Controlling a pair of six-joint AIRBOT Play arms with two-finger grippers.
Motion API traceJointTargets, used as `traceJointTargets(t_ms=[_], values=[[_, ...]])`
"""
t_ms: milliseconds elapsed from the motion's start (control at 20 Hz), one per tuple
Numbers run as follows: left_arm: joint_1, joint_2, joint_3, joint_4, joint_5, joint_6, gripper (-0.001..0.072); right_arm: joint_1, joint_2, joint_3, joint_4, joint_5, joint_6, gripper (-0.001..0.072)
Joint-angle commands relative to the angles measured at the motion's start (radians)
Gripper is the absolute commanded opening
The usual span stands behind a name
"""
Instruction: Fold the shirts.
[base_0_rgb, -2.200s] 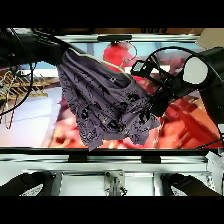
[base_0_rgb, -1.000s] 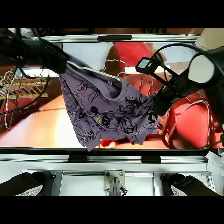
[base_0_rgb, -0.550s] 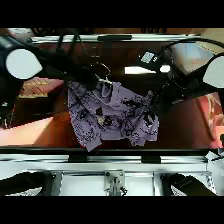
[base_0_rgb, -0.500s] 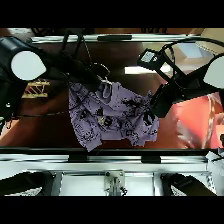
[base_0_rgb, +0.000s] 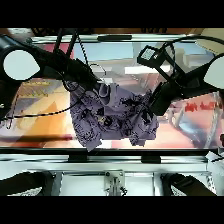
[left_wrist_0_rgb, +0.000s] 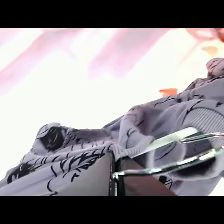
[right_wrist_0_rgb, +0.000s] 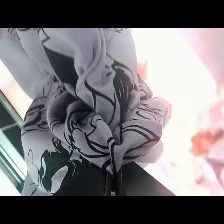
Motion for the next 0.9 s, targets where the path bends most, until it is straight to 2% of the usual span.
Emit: traceJointTargets(t_ms=[0,150,250,300,350,400,600,850], values=[[0.0,-0.016,0.0,-0.019,0.037,0.0,0.0131,0.0,0.001,0.001,0.024,-0.026,0.0,0.0072],[0.005,-0.036,0.0,-0.019,0.034,0.0,0.0348,0.0,0.001,0.001,0.049,0.012,0.004,0.0072],[0.004,-0.04,0.0,-0.021,0.036,0.0,0.0362,0.0,0.001,0.001,0.049,0.022,0.01,0.0072],[0.004,-0.047,0.0,-0.026,0.035,-0.001,0.044,0.0,0.001,0.001,0.058,0.024,0.009,0.0072],[0.004,-0.054,0.0,-0.031,0.031,-0.002,0.0585,0.0,0.001,0.001,0.072,0.024,0.009,0.0072],[0.005,-0.063,0.0,-0.027,0.02,-0.011,0.0611,0.0,0.001,0.001,0.084,0.025,0.009,0.0072],[0.05,-0.056,0.0,0.038,0.005,-0.106,0.0611,0.0,-0.002,0.001,0.093,0.027,0.011,0.0072],[0.241,0.066,0.0,0.042,-0.017,-0.179,0.0612,0.0,-0.042,0.001,0.107,0.028,0.012,0.0072]])
